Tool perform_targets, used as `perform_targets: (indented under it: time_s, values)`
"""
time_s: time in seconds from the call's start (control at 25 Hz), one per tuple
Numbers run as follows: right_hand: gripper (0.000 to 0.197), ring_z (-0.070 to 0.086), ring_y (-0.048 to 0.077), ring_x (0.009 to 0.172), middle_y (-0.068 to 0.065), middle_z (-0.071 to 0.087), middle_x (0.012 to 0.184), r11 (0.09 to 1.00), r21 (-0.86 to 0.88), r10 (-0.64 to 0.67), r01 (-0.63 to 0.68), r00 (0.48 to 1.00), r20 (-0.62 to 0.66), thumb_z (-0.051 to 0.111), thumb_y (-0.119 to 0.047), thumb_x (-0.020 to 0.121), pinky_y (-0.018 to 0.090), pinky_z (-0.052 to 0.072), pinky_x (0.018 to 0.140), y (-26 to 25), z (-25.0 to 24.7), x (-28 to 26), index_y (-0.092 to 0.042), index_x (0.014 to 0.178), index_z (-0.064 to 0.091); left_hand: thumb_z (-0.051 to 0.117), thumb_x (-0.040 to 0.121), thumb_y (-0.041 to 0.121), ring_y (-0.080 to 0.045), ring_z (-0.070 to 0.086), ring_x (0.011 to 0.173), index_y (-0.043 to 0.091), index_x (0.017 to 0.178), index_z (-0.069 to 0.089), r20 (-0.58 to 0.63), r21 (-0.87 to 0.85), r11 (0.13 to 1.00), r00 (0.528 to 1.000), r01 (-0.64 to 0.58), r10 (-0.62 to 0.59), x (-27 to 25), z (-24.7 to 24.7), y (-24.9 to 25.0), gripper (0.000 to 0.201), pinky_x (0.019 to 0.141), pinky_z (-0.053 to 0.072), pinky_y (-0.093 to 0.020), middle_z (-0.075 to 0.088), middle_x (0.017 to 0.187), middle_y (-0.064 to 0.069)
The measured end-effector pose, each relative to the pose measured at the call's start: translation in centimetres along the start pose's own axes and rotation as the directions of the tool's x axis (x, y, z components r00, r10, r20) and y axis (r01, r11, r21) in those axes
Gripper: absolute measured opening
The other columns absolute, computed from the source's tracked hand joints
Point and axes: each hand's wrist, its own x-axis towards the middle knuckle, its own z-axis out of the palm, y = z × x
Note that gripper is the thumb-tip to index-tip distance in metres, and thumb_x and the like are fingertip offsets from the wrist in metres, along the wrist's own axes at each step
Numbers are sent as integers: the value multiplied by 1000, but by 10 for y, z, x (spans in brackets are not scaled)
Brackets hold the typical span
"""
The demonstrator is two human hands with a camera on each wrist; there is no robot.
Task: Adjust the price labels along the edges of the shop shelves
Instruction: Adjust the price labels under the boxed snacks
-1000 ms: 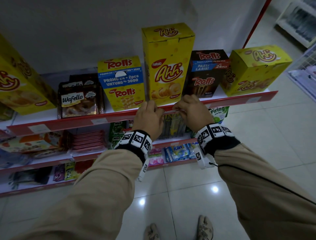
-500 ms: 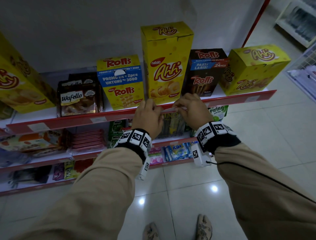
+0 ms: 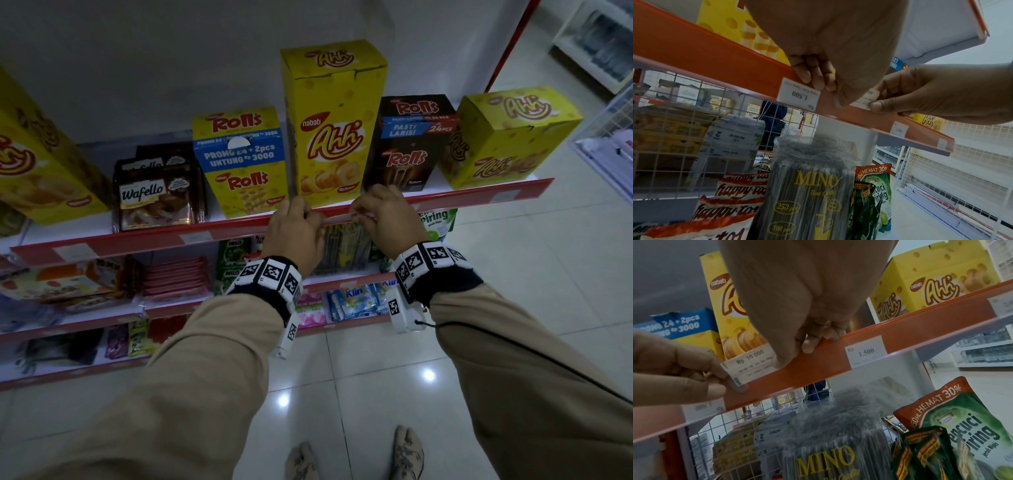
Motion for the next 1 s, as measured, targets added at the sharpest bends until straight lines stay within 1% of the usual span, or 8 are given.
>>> perform_targets:
  time_s: [0.24,0.4,0.48,0.64,0.84,1.0]
  values:
    - [14,47,29,101,9,57,100,999,-51,-10,11,1000,17,61,-19,88,34,39,77,-1,-1,0,-13,99,68,51,90,25,-29,43,104,13,116,59,7,5,1000,1000,6,-6,-2,2,1,30,88,41,-39,48,109,-11]
    - [18,46,31,104,11,55,106,985,-164,-42,44,999,18,57,-23,91,34,38,73,-2,1,-4,-13,105,63,51,90,25,-29,43,103,13,117,60,26,61,998,1000,-2,1,0,0,2,31,87,41,-39,48,109,-10]
    - [19,46,31,106,11,54,107,979,-199,-42,45,999,21,56,-24,92,35,40,73,-2,2,-6,-13,105,63,51,90,24,-29,43,104,13,117,58,27,79,997,1000,-3,1,-1,1,3,30,86,41,-39,48,109,-10]
    - [19,46,32,107,12,54,107,975,-221,-33,38,999,26,55,-24,92,36,42,72,-3,3,-6,-13,104,65,51,88,21,-30,43,101,14,116,55,18,86,996,1000,-27,26,-3,1,3,30,83,40,-39,49,108,-11]
    - [18,48,35,105,14,57,104,975,-221,-35,32,999,-6,55,-20,91,36,44,69,-4,2,-9,-12,104,66,51,88,23,-29,43,101,14,116,58,31,99,994,999,-36,33,-2,-1,2,30,86,39,-38,49,109,-10]
    - [20,47,35,106,15,56,107,969,-246,-20,23,1000,16,55,-19,91,38,45,70,-7,2,-9,-10,105,66,51,88,22,-30,43,103,14,121,51,41,118,992,998,-51,47,-4,0,1,34,87,41,-39,48,112,-11]
